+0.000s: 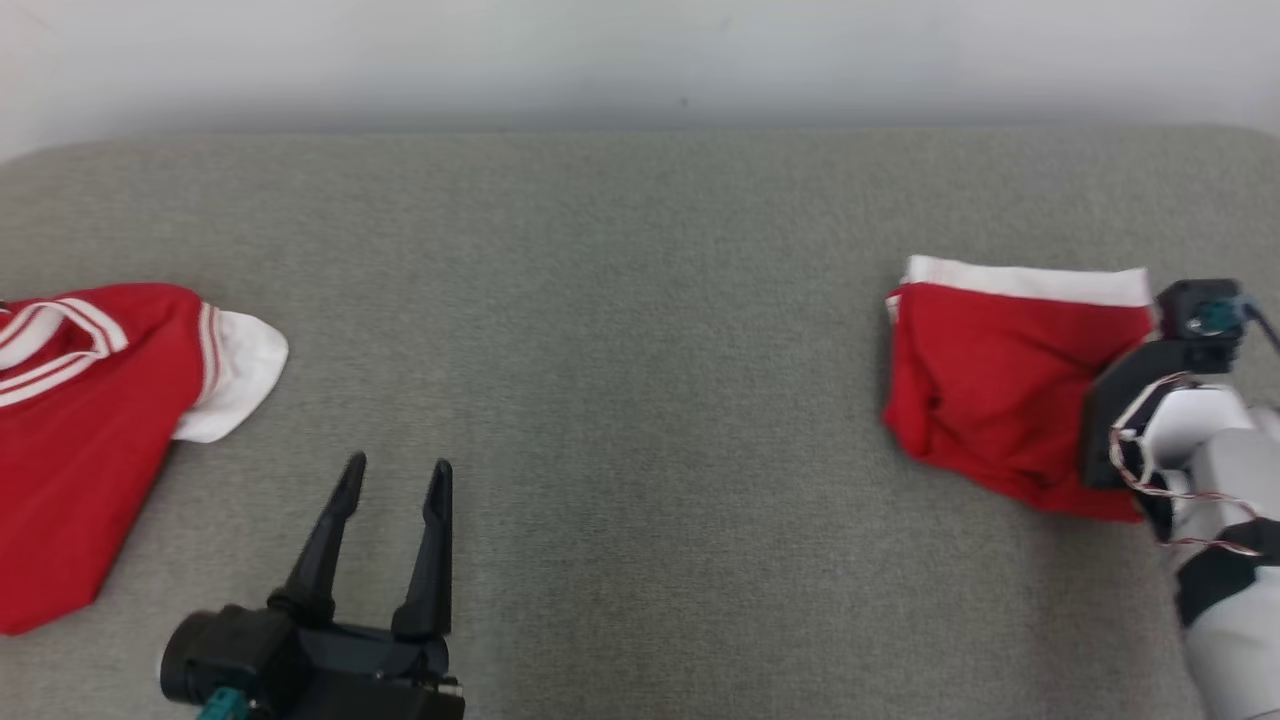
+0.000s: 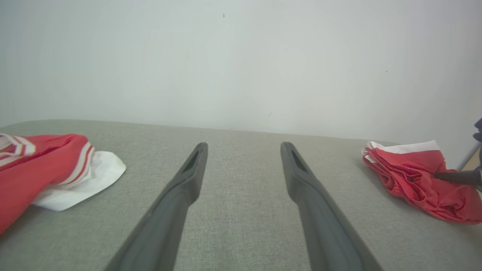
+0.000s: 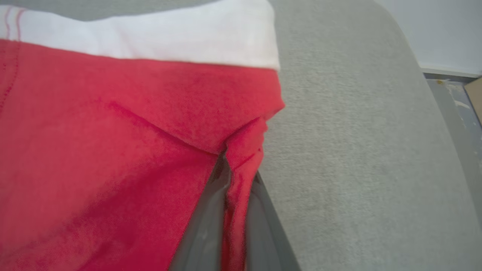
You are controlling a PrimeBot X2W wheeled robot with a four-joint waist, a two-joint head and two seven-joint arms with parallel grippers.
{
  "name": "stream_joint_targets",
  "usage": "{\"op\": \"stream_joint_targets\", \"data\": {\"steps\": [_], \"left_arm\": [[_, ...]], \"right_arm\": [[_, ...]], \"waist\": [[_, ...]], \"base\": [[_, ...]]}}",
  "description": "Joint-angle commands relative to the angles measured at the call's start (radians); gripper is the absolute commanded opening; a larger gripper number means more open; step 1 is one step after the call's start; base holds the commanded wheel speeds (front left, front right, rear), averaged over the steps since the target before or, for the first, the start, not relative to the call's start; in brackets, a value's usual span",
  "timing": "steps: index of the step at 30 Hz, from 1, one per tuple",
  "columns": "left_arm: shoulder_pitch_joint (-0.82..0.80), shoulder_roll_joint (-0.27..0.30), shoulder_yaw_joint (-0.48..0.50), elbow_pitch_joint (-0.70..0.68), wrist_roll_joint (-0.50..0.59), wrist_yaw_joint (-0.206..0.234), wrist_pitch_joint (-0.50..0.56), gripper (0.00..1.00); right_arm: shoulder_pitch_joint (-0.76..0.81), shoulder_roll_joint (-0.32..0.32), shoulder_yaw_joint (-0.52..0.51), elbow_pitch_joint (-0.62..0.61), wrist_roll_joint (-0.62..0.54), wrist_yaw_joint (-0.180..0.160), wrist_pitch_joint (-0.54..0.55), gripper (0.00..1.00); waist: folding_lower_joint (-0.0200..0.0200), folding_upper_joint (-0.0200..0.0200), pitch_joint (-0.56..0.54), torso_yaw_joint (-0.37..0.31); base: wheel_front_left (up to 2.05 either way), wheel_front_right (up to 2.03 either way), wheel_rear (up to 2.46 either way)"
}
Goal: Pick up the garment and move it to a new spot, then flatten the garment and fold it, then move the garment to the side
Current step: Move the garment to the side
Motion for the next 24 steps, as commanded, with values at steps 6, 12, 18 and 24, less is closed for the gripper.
{"op": "stream_joint_targets", "data": {"steps": [6, 12, 18, 24], "left_arm": [[-0.066, 0.052, -0.018, -0.067, 0.004, -0.001, -0.003, 1.00], [-0.096, 0.087, -0.039, -0.103, 0.011, -0.001, -0.003, 1.00], [-0.118, 0.107, -0.040, -0.130, 0.017, -0.001, -0.003, 1.00], [-0.117, 0.111, -0.031, -0.148, 0.025, -0.001, -0.003, 1.00]], "right_arm": [[0.022, -0.134, 0.050, -0.110, -0.017, -0.003, -0.003, 0.00], [0.006, -0.283, 0.102, -0.172, -0.016, -0.003, -0.046, 0.00], [0.000, -0.400, 0.073, -0.194, -0.056, -0.003, -0.106, 0.00], [0.028, -0.429, 0.027, -0.239, -0.103, -0.003, -0.155, 0.00]], "waist": [[0.0000, -0.0001, 0.156, -0.093], [0.0000, -0.0001, 0.236, -0.092], [0.0000, -0.0001, 0.288, -0.082], [0.0000, -0.0001, 0.294, -0.089]], "base": [[0.00, 0.00, 0.00], [0.00, 0.00, 0.00], [0.00, 0.00, 0.00], [0.00, 0.00, 0.00]]}}
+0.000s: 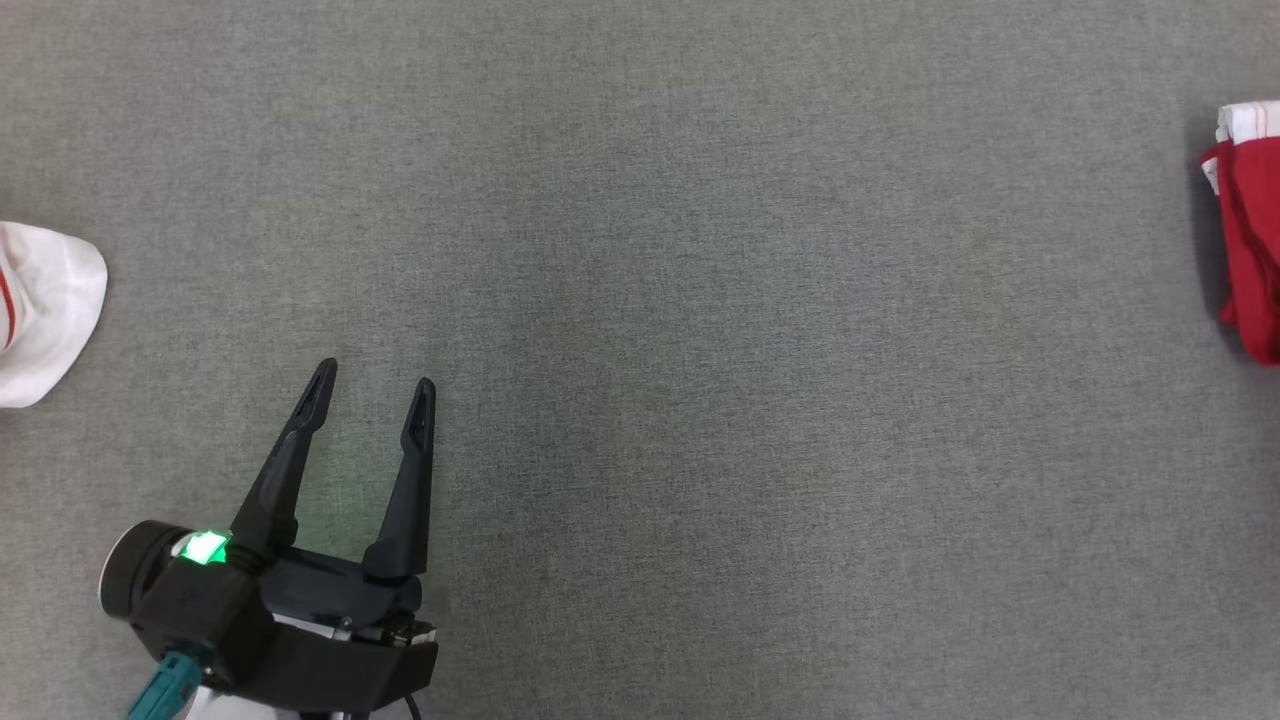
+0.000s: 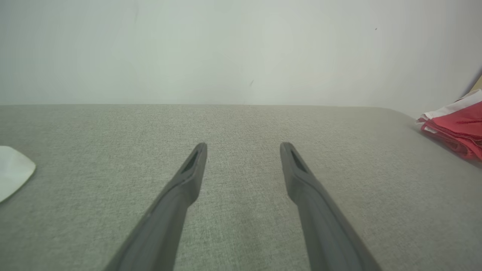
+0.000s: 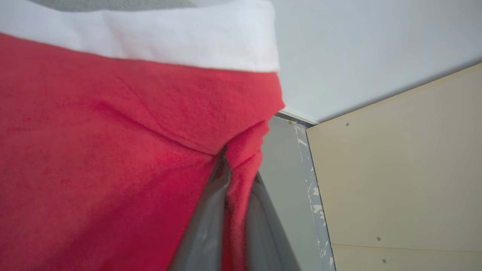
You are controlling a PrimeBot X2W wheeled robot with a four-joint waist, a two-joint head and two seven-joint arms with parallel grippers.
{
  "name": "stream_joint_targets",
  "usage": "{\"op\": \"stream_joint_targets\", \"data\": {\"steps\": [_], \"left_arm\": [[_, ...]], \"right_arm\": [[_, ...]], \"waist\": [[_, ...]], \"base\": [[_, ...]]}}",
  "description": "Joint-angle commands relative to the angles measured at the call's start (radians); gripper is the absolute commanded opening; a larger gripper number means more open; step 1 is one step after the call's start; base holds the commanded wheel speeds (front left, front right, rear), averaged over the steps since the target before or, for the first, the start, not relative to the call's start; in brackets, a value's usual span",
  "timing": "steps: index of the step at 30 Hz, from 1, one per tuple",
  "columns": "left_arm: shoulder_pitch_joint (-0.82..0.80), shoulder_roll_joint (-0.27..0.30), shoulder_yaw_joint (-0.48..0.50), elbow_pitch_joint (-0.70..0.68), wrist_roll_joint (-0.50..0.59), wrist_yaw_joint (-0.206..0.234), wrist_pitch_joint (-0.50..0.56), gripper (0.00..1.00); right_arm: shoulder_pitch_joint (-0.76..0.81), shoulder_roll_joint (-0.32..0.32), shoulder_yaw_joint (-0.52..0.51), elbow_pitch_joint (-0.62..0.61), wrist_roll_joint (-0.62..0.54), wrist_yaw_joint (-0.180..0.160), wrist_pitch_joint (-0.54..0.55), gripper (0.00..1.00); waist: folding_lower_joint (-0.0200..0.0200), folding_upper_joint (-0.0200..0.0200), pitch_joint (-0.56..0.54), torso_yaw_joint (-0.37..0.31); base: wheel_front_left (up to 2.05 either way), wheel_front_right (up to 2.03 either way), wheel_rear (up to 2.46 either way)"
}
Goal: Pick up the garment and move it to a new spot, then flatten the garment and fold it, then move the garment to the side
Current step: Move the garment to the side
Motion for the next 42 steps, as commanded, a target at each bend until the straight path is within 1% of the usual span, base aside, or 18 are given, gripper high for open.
{"op": "stream_joint_targets", "data": {"steps": [1, 4, 5, 6, 13, 16, 20, 21, 25, 30, 34, 37, 42], "left_arm": [[-0.012, 0.006, 0.000, -0.007, 0.012, -0.001, -0.003, 1.00], [-0.010, 0.009, -0.009, -0.004, 0.015, -0.001, -0.003, 1.00], [-0.009, 0.010, -0.010, -0.002, 0.016, -0.001, -0.003, 1.00], [-0.007, 0.012, -0.012, -0.001, 0.016, -0.001, -0.003, 1.00], [0.008, 0.011, -0.016, 0.012, 0.009, -0.001, -0.003, 1.00], [0.014, 0.002, -0.017, 0.019, 0.003, -0.001, -0.003, 1.00], [0.030, -0.022, -0.012, 0.037, -0.004, 0.002, -0.003, 1.00], [0.030, -0.022, -0.012, 0.037, -0.004, 0.002, -0.003, 1.00], [0.058, -0.051, -0.007, 0.068, -0.004, 0.003, -0.003, 1.00], [0.120, -0.079, 0.015, 0.113, 0.002, 0.007, -0.003, 1.00], [0.171, -0.097, 0.045, 0.149, 0.011, 0.012, -0.003, 1.00], [0.199, -0.110, 0.057, 0.171, 0.016, 0.011, -0.003, 1.00], [0.224, -0.120, 0.080, 0.183, 0.030, 0.008, -0.003, 1.00]], "right_arm": [[0.019, -0.010, -0.014, -0.008, -0.013, -0.003, -0.010, 0.00], [0.025, -0.001, -0.049, -0.018, -0.026, -0.003, -0.029, 0.00], [0.031, 0.004, -0.058, -0.021, -0.030, -0.003, -0.036, 0.35], [0.039, 0.008, -0.061, -0.021, -0.035, -0.003, -0.046, 1.00], [0.060, 0.024, -0.069, -0.014, -0.060, -0.003, -0.184, 1.00], [0.046, 0.041, -0.042, -0.001, -0.063, -0.003, -0.267, 1.00], [0.058, 0.073, 0.008, 0.021, -0.028, -0.003, -0.361, 1.00], [0.058, 0.073, 0.008, 0.021, -0.028, -0.003, -0.361, 1.00], [0.126, 0.134, 0.069, -0.001, 0.039, -0.003, -0.422, 1.00], [0.277, 0.214, 0.115, -0.109, 0.149, -0.003, -0.457, 1.00], [0.429, 0.279, 0.088, -0.231, 0.216, -0.003, -0.462, 1.00], [0.536, 0.347, 0.051, -0.331, 0.241, -0.003, -0.449, 1.00], [0.685, 0.480, -0.007, -0.503, 0.224, -0.003, -0.422, 1.00]], "waist": [[-0.0002, -0.0002, 0.000, -0.003], [-0.0002, -0.0002, -0.004, -0.006], [-0.0002, -0.0002, -0.005, -0.008], [-0.0002, -0.0002, -0.007, -0.008], [-0.0002, -0.0002, -0.040, -0.012], [-0.0002, -0.0002, -0.074, -0.009], [-0.0002, -0.0002, -0.149, 0.013], [-0.0002, -0.0002, -0.149, 0.013], [-0.0002, -0.0002, -0.245, 0.052], [-0.0002, -0.0002, -0.366, 0.103], [-0.0002, -0.0002, -0.454, 0.142], [-0.0002, -0.0002, -0.503, 0.162], [-0.0002, -0.0002, -0.532, 0.176]], "base": [[0.00, 0.00, 0.00], [0.00, 0.00, 0.00], [0.00, 0.00, 0.00], [0.00, 0.00, 0.00], [0.00, 0.00, 0.00], [0.00, 0.00, 0.00], [0.00, 0.00, 0.00], [0.00, 0.00, 0.00], [0.00, 0.00, 0.00], [0.00, 0.00, 0.00], [0.00, 0.00, 0.00], [0.00, 0.00, 0.00], [0.00, 0.00, 0.00]]}}
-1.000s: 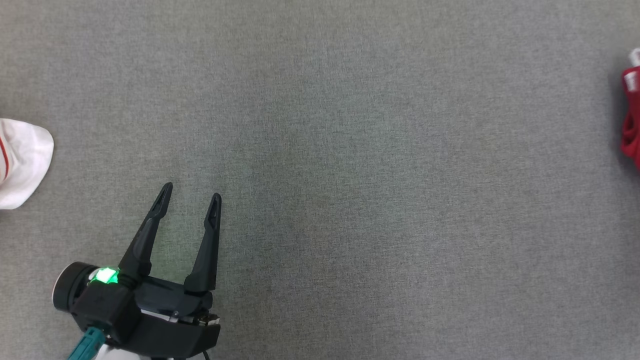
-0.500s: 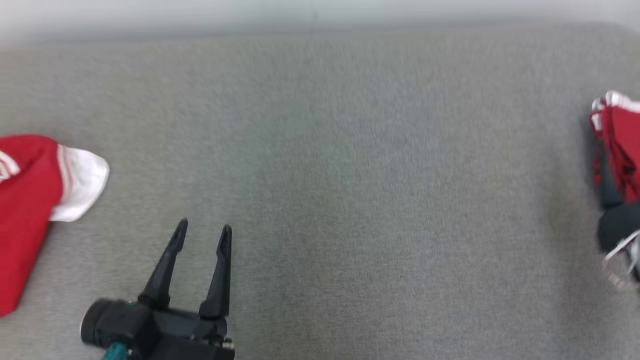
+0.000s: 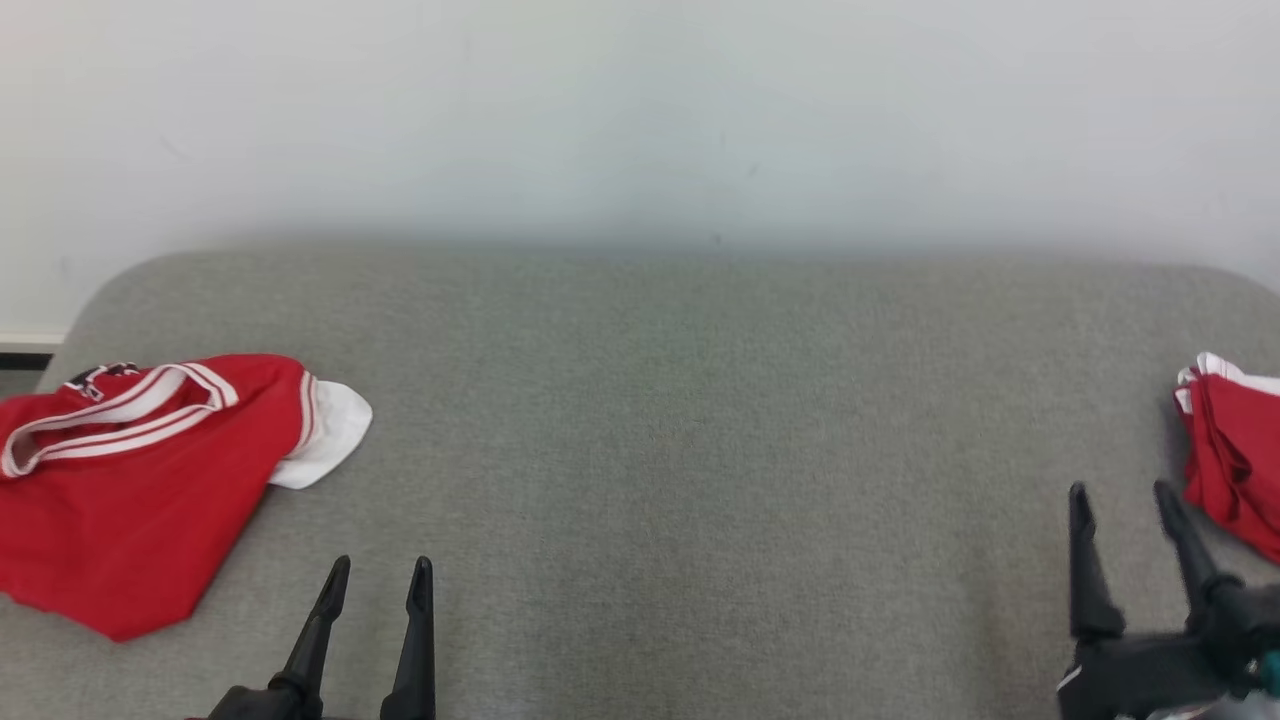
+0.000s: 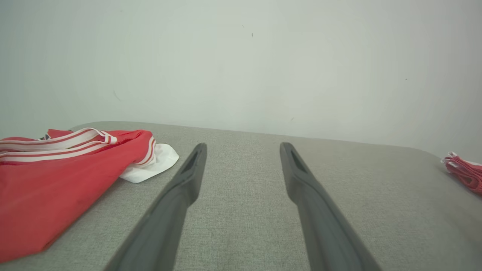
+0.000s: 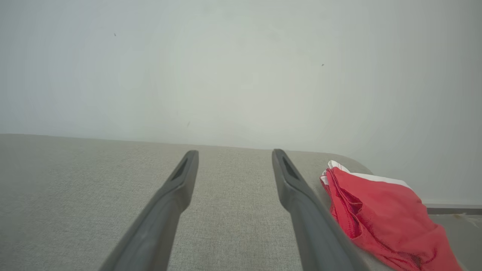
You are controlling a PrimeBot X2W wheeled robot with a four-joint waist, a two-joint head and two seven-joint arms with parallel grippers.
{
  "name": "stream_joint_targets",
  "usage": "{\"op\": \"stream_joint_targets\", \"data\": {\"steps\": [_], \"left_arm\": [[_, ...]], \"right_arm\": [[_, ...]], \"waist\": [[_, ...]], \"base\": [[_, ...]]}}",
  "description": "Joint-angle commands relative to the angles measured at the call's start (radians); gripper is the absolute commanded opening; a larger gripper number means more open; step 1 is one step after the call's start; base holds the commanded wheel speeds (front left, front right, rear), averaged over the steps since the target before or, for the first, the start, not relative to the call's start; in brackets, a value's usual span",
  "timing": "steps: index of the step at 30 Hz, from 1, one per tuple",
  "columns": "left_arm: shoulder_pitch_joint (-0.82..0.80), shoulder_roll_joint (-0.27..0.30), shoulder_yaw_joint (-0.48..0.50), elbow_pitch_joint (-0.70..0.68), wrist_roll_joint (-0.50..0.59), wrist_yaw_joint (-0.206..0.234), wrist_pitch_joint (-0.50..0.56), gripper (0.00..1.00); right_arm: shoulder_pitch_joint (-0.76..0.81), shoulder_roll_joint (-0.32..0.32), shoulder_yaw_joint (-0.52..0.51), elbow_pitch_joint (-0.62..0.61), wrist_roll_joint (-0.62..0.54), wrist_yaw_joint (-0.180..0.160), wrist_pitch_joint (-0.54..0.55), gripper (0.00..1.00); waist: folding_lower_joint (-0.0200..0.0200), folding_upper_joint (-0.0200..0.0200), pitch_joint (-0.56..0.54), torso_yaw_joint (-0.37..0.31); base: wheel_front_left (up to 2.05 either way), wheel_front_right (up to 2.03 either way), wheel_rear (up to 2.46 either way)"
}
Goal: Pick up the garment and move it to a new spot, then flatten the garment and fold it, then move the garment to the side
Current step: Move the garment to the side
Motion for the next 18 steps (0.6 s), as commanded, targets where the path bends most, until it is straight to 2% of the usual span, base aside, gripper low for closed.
{"op": "stream_joint_targets", "data": {"steps": [1, 8, 18], "left_arm": [[0.019, -0.003, 0.003, 0.005, 0.008, 0.000, -0.003, 1.00], [0.016, -0.012, 0.022, 0.040, 0.017, -0.006, -0.003, 1.00], [0.002, -0.015, 0.051, 0.103, 0.025, -0.008, -0.003, 1.00]], "right_arm": [[0.029, 0.020, -0.003, -0.014, -0.006, -0.003, 0.005, 1.00], [0.140, 0.101, 0.002, -0.100, -0.026, -0.003, 0.032, 1.00], [0.168, 0.113, 0.047, -0.094, -0.007, -0.003, 0.059, 1.00]], "waist": [[0.0004, 0.0002, -0.063, 0.053], [0.0004, 0.0002, -0.079, 0.060], [0.0004, 0.0002, -0.089, 0.031]], "base": [[0.00, 0.00, 0.00], [0.00, 0.00, 0.00], [0.00, 0.00, 0.00]]}}
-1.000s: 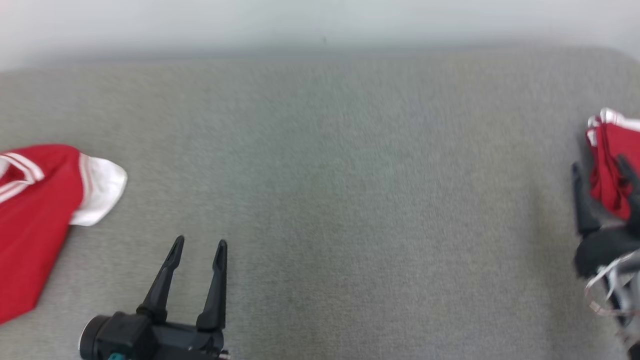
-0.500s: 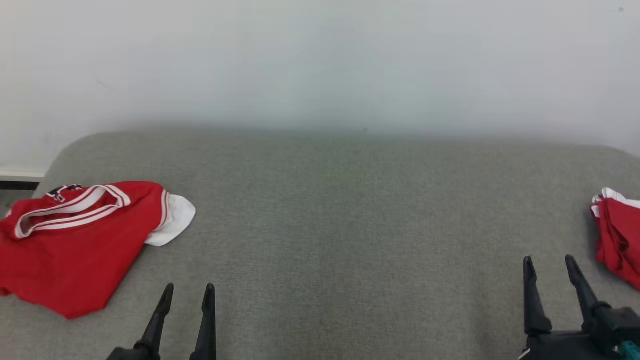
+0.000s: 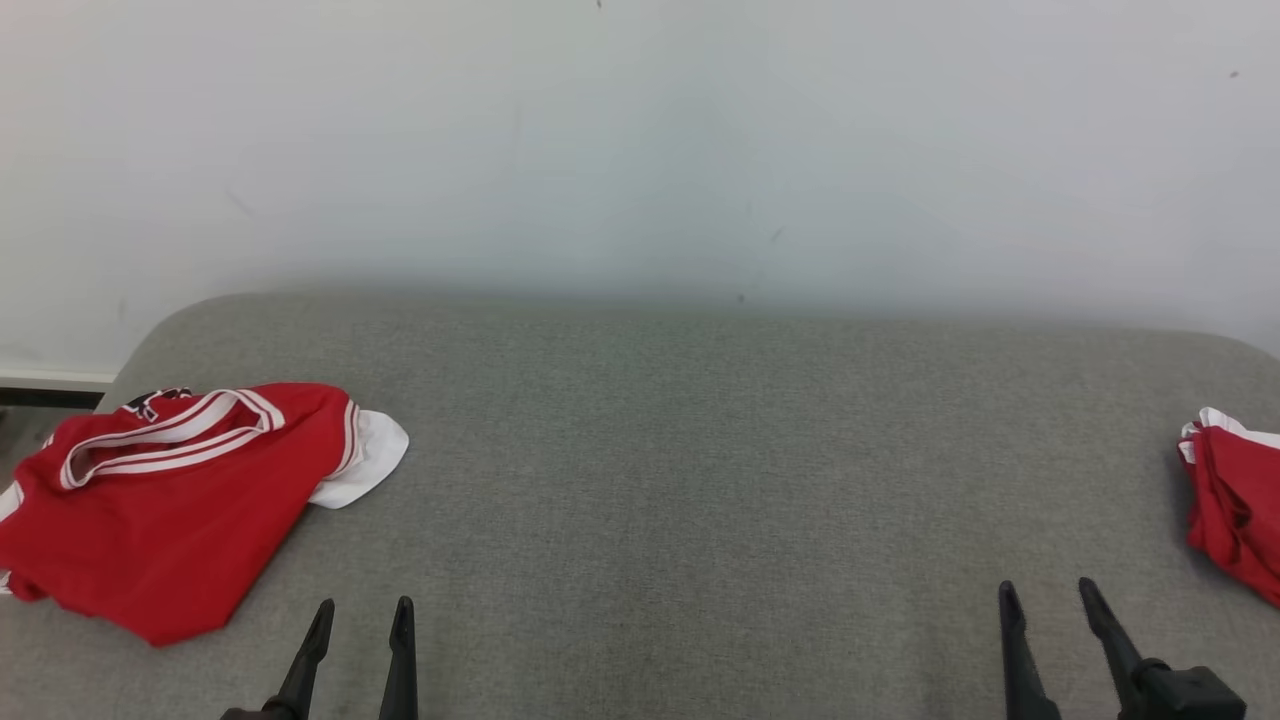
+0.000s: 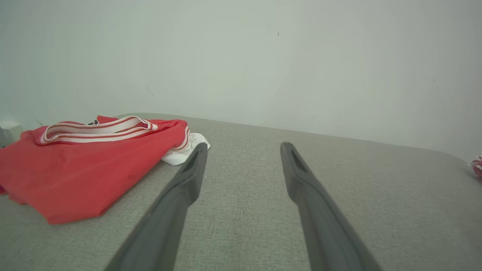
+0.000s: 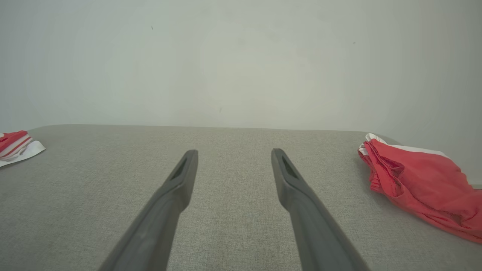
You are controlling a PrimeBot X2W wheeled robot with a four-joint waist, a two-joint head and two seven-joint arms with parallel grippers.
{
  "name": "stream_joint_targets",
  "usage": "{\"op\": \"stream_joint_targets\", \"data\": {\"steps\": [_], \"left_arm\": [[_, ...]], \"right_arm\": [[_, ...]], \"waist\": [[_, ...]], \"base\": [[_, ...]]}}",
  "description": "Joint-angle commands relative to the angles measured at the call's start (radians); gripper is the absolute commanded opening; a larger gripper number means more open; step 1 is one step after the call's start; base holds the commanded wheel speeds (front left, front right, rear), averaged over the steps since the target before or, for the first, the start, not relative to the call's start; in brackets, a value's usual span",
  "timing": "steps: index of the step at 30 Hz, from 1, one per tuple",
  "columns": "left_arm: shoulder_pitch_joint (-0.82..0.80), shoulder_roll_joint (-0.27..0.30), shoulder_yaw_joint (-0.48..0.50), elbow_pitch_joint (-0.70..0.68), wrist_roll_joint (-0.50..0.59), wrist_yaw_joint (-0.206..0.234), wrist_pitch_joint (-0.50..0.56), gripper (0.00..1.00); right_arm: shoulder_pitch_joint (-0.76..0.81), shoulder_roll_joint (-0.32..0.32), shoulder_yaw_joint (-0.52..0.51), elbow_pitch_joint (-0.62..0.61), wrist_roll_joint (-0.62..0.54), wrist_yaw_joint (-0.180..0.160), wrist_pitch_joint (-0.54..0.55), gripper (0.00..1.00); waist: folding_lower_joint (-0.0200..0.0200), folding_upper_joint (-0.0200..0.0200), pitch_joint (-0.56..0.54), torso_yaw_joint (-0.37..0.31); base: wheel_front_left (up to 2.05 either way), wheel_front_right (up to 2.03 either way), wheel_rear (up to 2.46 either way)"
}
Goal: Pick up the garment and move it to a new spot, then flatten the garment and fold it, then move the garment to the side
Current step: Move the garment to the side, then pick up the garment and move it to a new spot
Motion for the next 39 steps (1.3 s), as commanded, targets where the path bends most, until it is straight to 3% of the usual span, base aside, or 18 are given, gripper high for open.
{"op": "stream_joint_targets", "data": {"steps": [1, 24, 32, 39], "left_arm": [[-0.009, -0.003, 0.010, 0.008, 0.007, -0.002, -0.003, 1.00], [-0.005, -0.013, 0.016, 0.039, 0.007, -0.002, -0.003, 1.00], [0.012, -0.009, 0.016, 0.049, 0.011, -0.002, -0.003, 1.00], [0.022, 0.013, 0.007, 0.056, 0.011, -0.002, -0.003, 1.00]], "right_arm": [[-0.008, 0.002, 0.017, 0.009, 0.010, -0.003, 0.007, 1.00], [-0.024, 0.002, 0.053, 0.047, 0.023, -0.003, 0.013, 1.00], [0.000, 0.002, 0.074, 0.052, 0.040, -0.003, 0.009, 1.00], [0.014, 0.002, 0.104, 0.060, 0.064, -0.003, 0.006, 1.00]], "waist": [[0.0001, 0.0001, 0.003, -0.018], [0.0001, 0.0001, 0.008, -0.045], [0.0001, 0.0001, -0.007, 0.032], [0.0001, 0.0001, -0.019, 0.183]], "base": [[0.00, 0.00, 0.00], [0.00, 0.00, 0.00], [0.00, 0.00, 0.00], [0.00, 0.00, 0.00]]}}
